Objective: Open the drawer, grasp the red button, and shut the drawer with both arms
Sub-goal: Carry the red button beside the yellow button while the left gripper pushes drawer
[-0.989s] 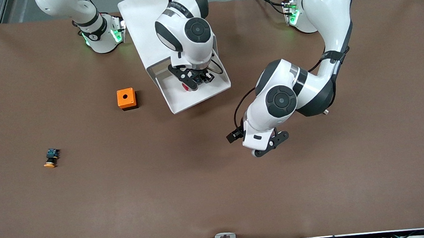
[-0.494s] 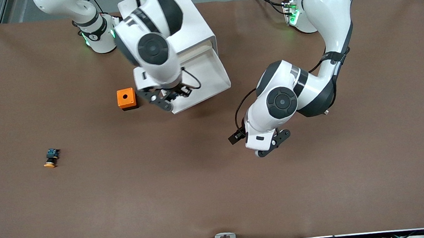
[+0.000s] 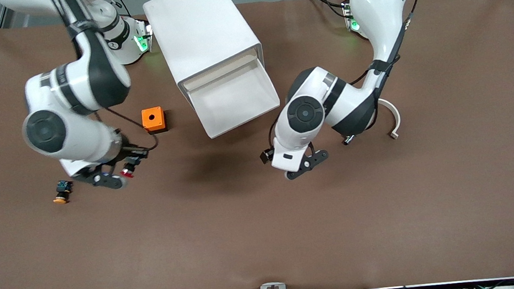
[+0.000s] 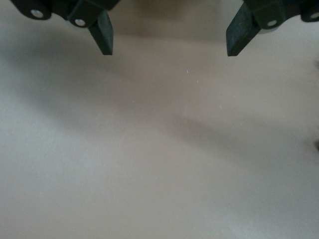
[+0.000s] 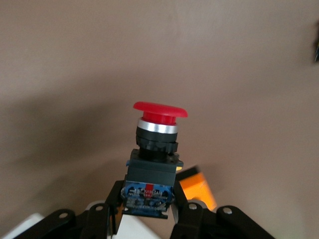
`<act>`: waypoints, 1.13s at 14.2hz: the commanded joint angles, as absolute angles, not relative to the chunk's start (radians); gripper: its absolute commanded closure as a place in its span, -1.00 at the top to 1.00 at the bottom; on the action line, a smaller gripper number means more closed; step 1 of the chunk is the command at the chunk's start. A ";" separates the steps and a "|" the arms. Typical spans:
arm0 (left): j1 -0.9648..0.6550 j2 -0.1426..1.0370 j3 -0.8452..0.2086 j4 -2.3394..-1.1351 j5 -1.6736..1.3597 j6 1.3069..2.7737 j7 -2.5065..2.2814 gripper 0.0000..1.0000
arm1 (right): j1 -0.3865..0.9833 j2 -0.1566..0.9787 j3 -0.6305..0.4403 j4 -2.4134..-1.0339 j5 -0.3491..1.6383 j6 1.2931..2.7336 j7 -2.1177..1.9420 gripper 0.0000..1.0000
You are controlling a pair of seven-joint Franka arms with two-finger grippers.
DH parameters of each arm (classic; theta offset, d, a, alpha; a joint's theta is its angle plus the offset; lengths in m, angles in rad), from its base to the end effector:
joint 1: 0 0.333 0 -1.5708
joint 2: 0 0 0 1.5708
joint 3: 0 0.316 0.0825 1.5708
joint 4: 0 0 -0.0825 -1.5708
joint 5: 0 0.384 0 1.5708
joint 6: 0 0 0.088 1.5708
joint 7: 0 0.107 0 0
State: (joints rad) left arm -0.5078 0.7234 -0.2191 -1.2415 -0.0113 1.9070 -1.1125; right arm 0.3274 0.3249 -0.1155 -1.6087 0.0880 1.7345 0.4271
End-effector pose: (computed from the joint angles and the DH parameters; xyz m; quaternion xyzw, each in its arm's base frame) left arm 0.5779 -0.4604 0.3410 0.9727 0.2175 -0.0747 0.0306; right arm 0.6149 0.1479 0.4259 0.9880 -0.1170 -0.1007 0.0081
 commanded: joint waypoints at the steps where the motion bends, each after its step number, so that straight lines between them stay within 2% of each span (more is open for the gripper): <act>1: -0.544 0.736 -0.222 -1.250 0.014 1.921 -1.126 1.00 | 0.180 0.324 -0.092 -1.664 0.074 1.836 0.167 -0.99; 6: -0.626 0.753 -0.222 -1.256 0.012 1.921 -1.123 1.00 | 0.035 0.359 -0.094 -1.782 0.068 2.061 -0.119 -0.99; 10: -0.687 0.756 -0.222 -1.256 0.011 1.921 -1.124 1.00 | 0.014 0.357 -0.092 -2.020 0.029 2.397 -0.152 -0.99; 13: -0.716 0.756 -0.222 -1.262 -0.012 1.921 -1.123 1.00 | 0.006 0.359 -0.092 -2.158 0.029 2.589 -0.179 -0.98; 16: -0.745 0.755 -0.224 -1.267 -0.093 1.919 -1.124 1.00 | -0.037 0.402 -0.092 -2.166 0.029 2.632 -0.236 -0.97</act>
